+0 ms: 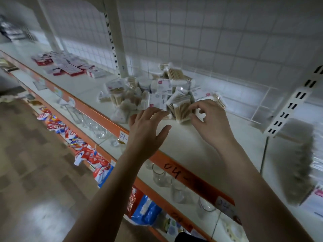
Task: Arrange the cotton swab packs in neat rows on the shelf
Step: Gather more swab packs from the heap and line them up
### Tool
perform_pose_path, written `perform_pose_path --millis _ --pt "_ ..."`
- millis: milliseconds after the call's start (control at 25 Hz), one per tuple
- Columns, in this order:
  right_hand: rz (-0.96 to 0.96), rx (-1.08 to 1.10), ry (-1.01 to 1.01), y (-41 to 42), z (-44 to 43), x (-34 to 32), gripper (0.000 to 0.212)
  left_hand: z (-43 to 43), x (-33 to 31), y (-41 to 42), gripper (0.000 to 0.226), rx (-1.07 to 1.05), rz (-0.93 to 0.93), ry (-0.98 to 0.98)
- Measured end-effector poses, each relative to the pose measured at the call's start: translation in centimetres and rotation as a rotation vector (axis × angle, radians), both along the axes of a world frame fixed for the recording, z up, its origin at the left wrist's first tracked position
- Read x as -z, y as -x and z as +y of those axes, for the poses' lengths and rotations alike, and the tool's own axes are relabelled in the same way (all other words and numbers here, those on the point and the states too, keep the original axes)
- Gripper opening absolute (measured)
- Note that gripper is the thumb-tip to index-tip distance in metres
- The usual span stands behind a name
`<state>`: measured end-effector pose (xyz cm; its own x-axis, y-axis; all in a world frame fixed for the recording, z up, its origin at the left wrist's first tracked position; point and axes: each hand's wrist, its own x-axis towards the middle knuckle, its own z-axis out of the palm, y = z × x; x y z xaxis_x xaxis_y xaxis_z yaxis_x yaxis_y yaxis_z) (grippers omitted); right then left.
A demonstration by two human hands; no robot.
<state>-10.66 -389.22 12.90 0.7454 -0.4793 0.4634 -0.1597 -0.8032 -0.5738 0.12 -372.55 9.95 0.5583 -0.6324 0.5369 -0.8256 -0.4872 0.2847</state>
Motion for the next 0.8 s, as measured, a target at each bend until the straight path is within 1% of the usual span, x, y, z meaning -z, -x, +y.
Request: perform_pose_path --millis 280,480,560,680,800 --pt "0.034 -0.082 -0.031 -6.2 1.6 0.8 0.019 1.8 1.0 -6.5 0.044 -0.021 -0.006 0.051" --pt "0.041 -0.062 -0.115 -11.9 4.5 1.7 0.019 3.9 0.6 -14.0 0.044 0.015 0.038 0.07" --pt "0.055 -0.052 -0.118 -13.6 5.6 2.0 0.019 4.6 0.3 -16.5 0.041 0.026 0.051 0.098" --pt "0.062 -0.034 -0.135 -16.2 7.2 2.6 0.022 5.6 0.1 -20.6 0.034 0.049 0.001 0.174" --pt "0.044 0.006 -0.157 -17.9 8.6 3.5 0.019 6.3 0.3 -23.9 0.03 0.073 -0.001 0.226"
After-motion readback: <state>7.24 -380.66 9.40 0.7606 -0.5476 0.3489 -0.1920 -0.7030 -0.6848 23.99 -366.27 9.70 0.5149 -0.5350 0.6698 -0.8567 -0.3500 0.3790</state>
